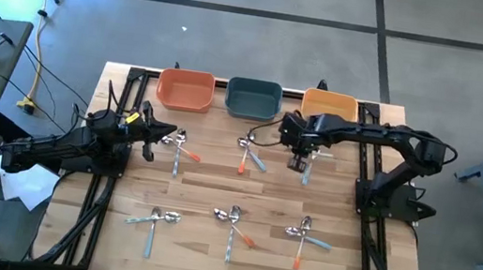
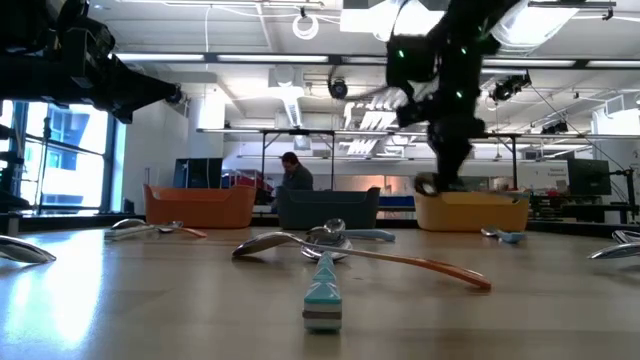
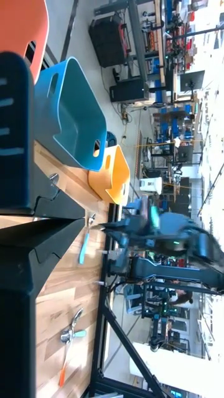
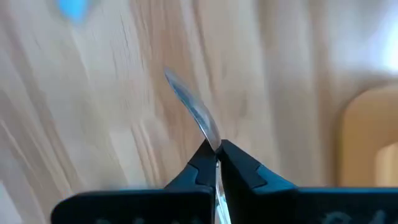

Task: Sort silverware by color (type)
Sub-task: Put the white spoon into the blue bin, then put the orange spoon into the orange bin

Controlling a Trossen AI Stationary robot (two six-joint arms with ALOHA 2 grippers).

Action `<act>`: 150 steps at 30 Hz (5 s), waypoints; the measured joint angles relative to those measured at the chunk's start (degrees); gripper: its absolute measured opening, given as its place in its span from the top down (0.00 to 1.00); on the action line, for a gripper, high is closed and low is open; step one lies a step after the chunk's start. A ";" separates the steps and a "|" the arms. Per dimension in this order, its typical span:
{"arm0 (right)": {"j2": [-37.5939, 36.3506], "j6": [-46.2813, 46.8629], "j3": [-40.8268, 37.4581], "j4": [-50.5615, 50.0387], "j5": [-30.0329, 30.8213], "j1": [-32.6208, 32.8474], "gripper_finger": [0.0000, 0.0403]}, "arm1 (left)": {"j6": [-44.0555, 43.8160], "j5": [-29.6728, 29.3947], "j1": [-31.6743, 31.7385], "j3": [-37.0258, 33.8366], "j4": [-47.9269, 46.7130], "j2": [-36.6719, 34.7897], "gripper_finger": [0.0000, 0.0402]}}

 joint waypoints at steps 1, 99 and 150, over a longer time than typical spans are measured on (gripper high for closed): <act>0.00 -0.04 1.99 0.05 0.74 0.28 1.00 | 0.00 0.00 0.01 0.00 0.02 0.01 0.99; -8.24 6.32 -12.65 68.04 0.97 0.88 1.00 | -2.71 3.24 0.01 0.07 -0.87 4.47 1.00; -25.05 5.27 -34.88 75.13 -1.99 1.55 1.00 | 2.76 9.40 -4.19 32.82 -26.55 52.01 0.80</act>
